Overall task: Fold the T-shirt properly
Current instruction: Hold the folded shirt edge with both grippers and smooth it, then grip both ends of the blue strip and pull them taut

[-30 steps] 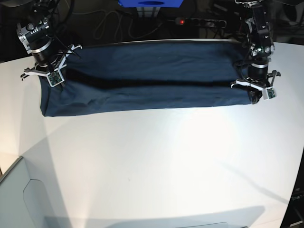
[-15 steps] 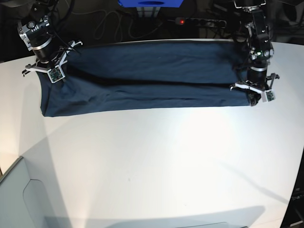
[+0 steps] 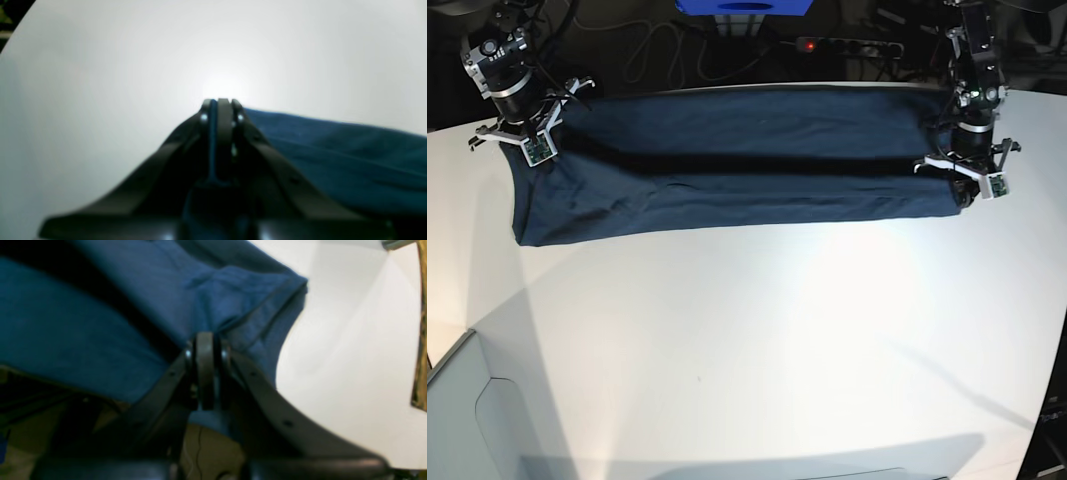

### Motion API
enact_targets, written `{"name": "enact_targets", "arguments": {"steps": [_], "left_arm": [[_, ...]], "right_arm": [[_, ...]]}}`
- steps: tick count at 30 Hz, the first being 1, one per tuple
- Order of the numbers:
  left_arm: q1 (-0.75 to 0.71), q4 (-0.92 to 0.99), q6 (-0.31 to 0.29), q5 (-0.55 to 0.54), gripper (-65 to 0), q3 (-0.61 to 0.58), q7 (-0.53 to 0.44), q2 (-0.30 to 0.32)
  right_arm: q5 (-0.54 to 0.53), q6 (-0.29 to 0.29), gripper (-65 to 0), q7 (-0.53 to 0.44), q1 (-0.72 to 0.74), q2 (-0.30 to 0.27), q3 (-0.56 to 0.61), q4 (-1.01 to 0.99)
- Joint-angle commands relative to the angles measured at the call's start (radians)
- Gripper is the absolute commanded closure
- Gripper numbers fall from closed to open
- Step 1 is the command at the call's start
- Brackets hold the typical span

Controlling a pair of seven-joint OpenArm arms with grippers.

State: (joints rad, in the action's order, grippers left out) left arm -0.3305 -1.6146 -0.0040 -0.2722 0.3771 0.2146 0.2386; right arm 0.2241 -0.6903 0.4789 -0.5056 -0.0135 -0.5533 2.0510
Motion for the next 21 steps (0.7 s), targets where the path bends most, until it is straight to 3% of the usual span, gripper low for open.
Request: {"name": "enact_targets", "arguments": {"steps": [1,21], "left_arm": [[0.006,-0.016,0.003,-0.003,0.0,0.007,-0.028,0.014],[-0.014,0.012,0.003,-0.003,0.0,0.006,-0.022,0.009]], "right_arm": [[-0.009,-0.008,-0.1,-0.019,-0.006,-0.007,-0.006,0.018],[-0.009,-0.008,-2.4,-0.019,-0.008,-0.023,0.000,-0.088]]}}
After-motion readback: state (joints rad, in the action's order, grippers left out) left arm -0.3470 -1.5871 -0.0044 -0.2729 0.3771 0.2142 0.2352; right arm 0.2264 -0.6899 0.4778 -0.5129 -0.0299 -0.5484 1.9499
